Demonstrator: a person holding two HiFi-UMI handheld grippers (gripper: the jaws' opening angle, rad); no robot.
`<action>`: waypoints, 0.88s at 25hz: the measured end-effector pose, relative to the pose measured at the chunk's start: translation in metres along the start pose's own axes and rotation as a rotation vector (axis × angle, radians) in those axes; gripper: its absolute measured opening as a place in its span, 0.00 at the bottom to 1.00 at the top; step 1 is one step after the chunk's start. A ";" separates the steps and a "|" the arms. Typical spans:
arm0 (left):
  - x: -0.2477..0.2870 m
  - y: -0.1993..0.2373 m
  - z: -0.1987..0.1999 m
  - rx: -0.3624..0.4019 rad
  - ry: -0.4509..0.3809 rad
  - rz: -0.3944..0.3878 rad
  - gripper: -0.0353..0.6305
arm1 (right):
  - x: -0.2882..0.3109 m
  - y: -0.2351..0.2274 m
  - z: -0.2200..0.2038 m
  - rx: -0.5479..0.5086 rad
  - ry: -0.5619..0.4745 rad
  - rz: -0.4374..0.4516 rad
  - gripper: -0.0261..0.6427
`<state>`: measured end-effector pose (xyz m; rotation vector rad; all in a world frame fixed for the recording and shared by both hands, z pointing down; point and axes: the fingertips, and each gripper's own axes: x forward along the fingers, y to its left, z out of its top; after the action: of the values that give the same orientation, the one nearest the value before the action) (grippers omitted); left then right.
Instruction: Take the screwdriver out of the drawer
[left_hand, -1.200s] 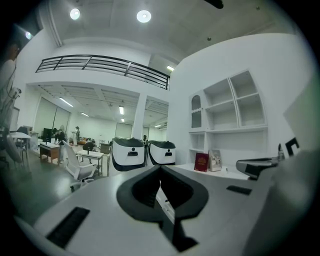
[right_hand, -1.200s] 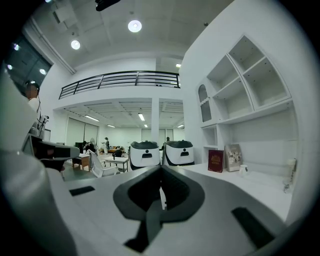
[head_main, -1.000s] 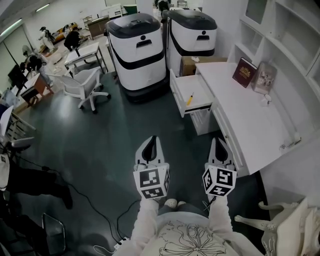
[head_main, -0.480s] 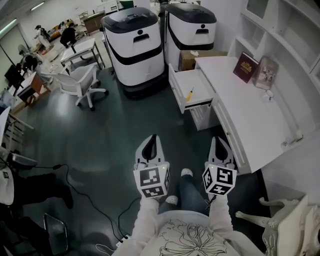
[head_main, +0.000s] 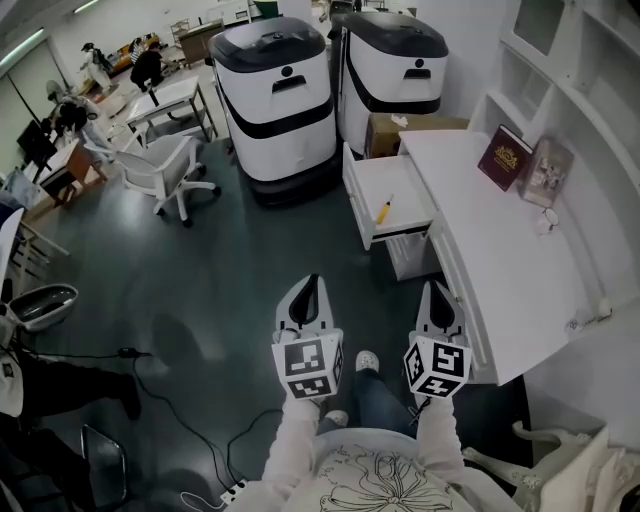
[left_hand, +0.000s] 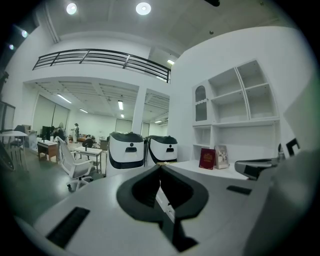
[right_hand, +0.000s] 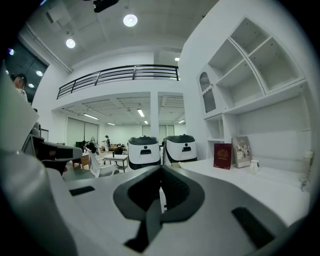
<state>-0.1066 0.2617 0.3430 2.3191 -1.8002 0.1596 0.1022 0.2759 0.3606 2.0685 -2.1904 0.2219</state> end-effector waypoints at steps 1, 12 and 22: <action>0.010 -0.001 0.002 0.001 0.000 0.004 0.06 | 0.010 -0.004 0.002 -0.004 0.000 0.004 0.03; 0.124 -0.007 0.037 -0.007 -0.007 0.080 0.06 | 0.132 -0.043 0.039 -0.017 -0.007 0.082 0.03; 0.206 -0.013 0.040 -0.013 0.014 0.121 0.06 | 0.219 -0.075 0.037 0.008 0.019 0.124 0.03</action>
<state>-0.0433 0.0609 0.3451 2.1956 -1.9290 0.1807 0.1644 0.0497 0.3668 1.9273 -2.3124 0.2609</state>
